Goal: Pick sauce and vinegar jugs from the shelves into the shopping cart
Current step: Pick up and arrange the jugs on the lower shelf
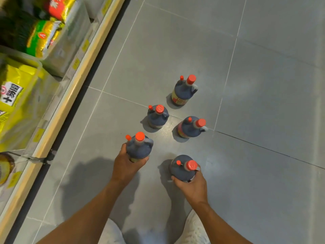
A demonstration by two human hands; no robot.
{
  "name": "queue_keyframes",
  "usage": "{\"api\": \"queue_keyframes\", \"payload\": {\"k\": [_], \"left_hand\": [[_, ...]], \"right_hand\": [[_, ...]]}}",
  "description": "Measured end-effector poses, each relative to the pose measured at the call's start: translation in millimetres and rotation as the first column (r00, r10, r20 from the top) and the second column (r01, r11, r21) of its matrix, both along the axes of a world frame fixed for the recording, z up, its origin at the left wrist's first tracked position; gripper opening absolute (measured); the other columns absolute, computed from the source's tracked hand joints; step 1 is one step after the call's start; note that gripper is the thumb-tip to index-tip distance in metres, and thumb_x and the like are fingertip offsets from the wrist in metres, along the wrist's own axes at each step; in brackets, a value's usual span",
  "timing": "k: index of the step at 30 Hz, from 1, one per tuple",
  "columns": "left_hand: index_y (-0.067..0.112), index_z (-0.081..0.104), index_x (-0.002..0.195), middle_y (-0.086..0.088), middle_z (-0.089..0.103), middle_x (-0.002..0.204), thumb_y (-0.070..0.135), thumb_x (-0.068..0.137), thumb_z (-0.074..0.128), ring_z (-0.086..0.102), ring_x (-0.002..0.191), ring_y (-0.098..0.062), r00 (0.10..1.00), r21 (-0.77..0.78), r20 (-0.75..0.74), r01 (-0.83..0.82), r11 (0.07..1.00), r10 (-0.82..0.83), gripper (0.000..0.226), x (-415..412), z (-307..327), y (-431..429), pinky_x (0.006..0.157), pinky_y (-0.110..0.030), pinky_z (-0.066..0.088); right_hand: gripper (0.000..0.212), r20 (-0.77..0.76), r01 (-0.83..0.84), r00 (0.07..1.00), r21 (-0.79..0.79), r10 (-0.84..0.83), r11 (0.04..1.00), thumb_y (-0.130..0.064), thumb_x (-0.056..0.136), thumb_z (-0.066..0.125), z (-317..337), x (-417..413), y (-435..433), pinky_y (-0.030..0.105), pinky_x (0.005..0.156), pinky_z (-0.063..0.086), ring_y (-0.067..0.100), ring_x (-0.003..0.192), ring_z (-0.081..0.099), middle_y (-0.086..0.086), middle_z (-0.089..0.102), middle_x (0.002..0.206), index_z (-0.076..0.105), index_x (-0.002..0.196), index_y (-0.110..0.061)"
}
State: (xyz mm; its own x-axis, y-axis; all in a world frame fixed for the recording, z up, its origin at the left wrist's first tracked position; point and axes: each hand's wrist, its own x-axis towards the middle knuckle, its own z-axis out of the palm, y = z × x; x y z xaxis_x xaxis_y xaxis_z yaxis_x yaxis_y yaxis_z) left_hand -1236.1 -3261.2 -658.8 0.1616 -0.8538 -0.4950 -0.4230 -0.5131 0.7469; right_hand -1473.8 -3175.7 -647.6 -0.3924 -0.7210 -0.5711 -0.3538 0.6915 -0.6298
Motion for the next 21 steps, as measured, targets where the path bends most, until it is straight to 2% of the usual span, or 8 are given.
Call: {"api": "queue_keyframes", "payload": {"k": [4, 7, 8, 11, 12, 15, 18, 21], "left_hand": [[0.03, 0.054, 0.127, 0.009, 0.067, 0.113, 0.032, 0.065, 0.095, 0.064, 0.098, -0.01, 1.0, -0.05, 0.026, 0.003, 0.999, -0.002, 0.074, 8.1, 85.5, 0.2, 0.082, -0.018, 0.05], [0.031, 0.053, 0.121, 0.021, 0.063, 0.103, 0.026, 0.066, 0.095, 0.06, 0.092, 0.01, 0.999, -0.09, 0.049, 0.005, 0.996, -0.001, 0.07, 17.1, 169.2, -2.5, 0.074, 0.001, 0.042], [0.033, 0.051, 0.12, 0.024, 0.061, 0.102, 0.024, 0.069, 0.093, 0.06, 0.093, 0.012, 0.999, -0.085, 0.036, 0.007, 0.996, -0.004, 0.067, 19.9, 202.9, -5.9, 0.072, 0.002, 0.041], [0.036, 0.045, 0.124, 0.022, 0.058, 0.108, 0.026, 0.076, 0.088, 0.061, 0.098, -0.003, 0.999, -0.037, -0.046, -0.005, 0.999, 0.004, 0.065, 30.5, 310.4, -14.6, 0.078, -0.005, 0.042], [0.038, 0.044, 0.125, 0.022, 0.058, 0.109, 0.029, 0.075, 0.089, 0.059, 0.097, -0.002, 0.999, -0.041, -0.041, -0.021, 0.999, 0.019, 0.068, 34.3, 346.5, -15.2, 0.079, -0.009, 0.043], [0.039, 0.046, 0.125, 0.025, 0.058, 0.112, 0.031, 0.071, 0.092, 0.058, 0.101, 0.008, 0.999, -0.119, -0.016, -0.035, 0.992, 0.034, 0.072, 45.9, 448.8, -15.4, 0.073, -0.004, 0.043], [0.03, 0.051, 0.123, 0.012, 0.062, 0.111, 0.027, 0.069, 0.092, 0.061, 0.098, -0.002, 0.998, -0.163, -0.003, -0.056, 0.985, 0.057, 0.067, 57.0, 543.1, -13.1, 0.068, -0.005, 0.044], [0.028, 0.052, 0.117, 0.012, 0.062, 0.106, 0.028, 0.068, 0.092, 0.061, 0.099, -0.01, 0.997, -0.181, 0.002, -0.07, 0.981, 0.072, 0.064, 70.0, 624.5, -9.0, 0.065, -0.005, 0.043]], "right_hand": [[0.067, 0.022, 0.0, 1.0, -0.026, 0.001, 1.0, -0.04, 0.064, 0.094, 71.7, 2.0, -8.3, 0.022, 0.085, 0.055, 0.008, 0.1, 0.065, -0.034, 0.057, 0.111, 0.05, 0.112, -0.053], [0.071, 0.037, -0.025, 0.999, -0.049, 0.027, 0.998, -0.043, 0.066, 0.093, 148.6, 5.5, -18.3, 0.02, 0.085, 0.053, 0.01, 0.103, 0.063, -0.034, 0.055, 0.11, 0.047, 0.119, -0.048], [0.073, 0.038, -0.039, 0.998, -0.052, 0.041, 0.998, -0.045, 0.065, 0.093, 180.4, 6.9, -23.3, 0.021, 0.085, 0.053, 0.011, 0.103, 0.061, -0.032, 0.056, 0.108, 0.045, 0.121, -0.046], [0.076, 0.018, -0.115, 0.993, -0.059, 0.117, 0.992, -0.052, 0.062, 0.093, 280.8, 8.9, -38.4, 0.025, 0.083, 0.054, 0.013, 0.099, 0.062, -0.017, 0.061, 0.107, 0.046, 0.12, -0.038], [0.075, 0.012, -0.142, 0.99, -0.065, 0.143, 0.988, -0.053, 0.061, 0.093, 316.0, 9.6, -42.4, 0.025, 0.08, 0.055, 0.014, 0.097, 0.063, -0.014, 0.062, 0.107, 0.048, 0.118, -0.035], [0.073, -0.008, -0.219, 0.976, -0.078, 0.219, 0.973, -0.052, 0.062, 0.092, 418.0, 12.7, -56.7, 0.02, 0.07, 0.05, 0.014, 0.094, 0.063, -0.013, 0.063, 0.106, 0.047, 0.117, -0.035], [0.072, -0.013, -0.28, 0.96, -0.105, 0.28, 0.954, -0.049, 0.061, 0.091, 511.4, 14.3, -67.1, 0.031, 0.075, 0.055, 0.014, 0.095, 0.066, -0.015, 0.067, 0.107, 0.048, 0.118, -0.042], [0.074, -0.031, -0.307, 0.952, -0.132, 0.305, 0.943, -0.042, 0.061, 0.092, 592.5, 18.6, -72.1, 0.032, 0.079, 0.054, 0.013, 0.095, 0.066, -0.013, 0.069, 0.107, 0.053, 0.124, -0.037]]}}
